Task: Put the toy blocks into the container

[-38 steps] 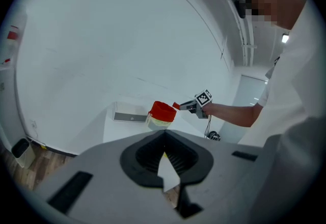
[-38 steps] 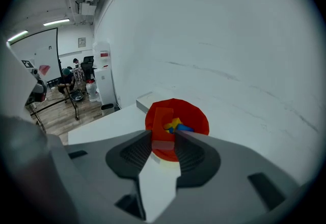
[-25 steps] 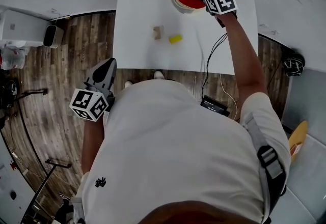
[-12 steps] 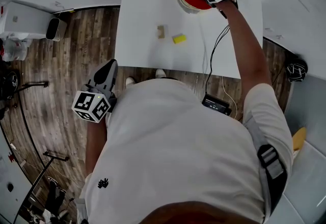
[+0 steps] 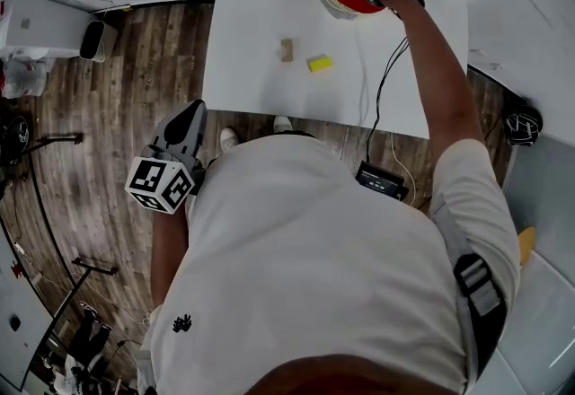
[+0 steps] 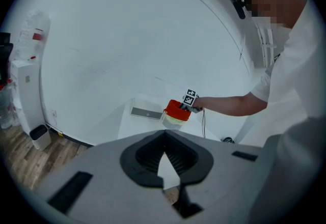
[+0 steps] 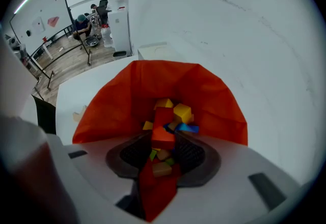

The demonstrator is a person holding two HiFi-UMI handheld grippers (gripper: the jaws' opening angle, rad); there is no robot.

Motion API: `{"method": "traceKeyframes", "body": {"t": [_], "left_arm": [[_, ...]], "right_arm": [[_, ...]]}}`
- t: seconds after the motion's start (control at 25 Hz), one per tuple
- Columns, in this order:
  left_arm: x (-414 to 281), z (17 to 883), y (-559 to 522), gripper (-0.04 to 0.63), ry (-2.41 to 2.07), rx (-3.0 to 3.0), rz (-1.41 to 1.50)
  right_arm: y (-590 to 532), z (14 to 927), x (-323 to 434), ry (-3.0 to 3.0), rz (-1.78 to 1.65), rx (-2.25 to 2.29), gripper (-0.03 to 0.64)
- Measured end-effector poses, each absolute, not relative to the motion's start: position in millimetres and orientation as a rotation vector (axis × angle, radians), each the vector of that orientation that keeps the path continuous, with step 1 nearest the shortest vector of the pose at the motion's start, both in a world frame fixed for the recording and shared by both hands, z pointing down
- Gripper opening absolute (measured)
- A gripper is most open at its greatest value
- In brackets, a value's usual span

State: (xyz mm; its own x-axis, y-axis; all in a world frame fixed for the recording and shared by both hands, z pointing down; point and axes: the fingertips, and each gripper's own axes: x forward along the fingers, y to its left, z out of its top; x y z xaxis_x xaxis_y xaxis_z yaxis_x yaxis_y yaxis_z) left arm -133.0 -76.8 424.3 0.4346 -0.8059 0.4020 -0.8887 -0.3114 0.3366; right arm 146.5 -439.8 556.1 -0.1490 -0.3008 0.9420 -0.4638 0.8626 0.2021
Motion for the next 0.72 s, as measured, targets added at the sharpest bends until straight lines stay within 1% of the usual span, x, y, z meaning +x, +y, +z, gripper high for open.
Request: {"method": "traceKeyframes", "body": {"t": [0.4,0.52,0.72], "left_arm": [[-139,426,-72,0.006,-1.430,2.168,0.211],[-140,426,-70,0.006,-1.427,2.172,0.211],[-144,426,-67,0.006,-1.416,2.176,0.213]], "right_arm": [[-439,563,148,-1.707,0.162,0.554,0.146],[-439,561,148,-1.733,0.175,0.563,0.173],[-439,549,148,-1.793,0.185,0.607,0.175]]}}
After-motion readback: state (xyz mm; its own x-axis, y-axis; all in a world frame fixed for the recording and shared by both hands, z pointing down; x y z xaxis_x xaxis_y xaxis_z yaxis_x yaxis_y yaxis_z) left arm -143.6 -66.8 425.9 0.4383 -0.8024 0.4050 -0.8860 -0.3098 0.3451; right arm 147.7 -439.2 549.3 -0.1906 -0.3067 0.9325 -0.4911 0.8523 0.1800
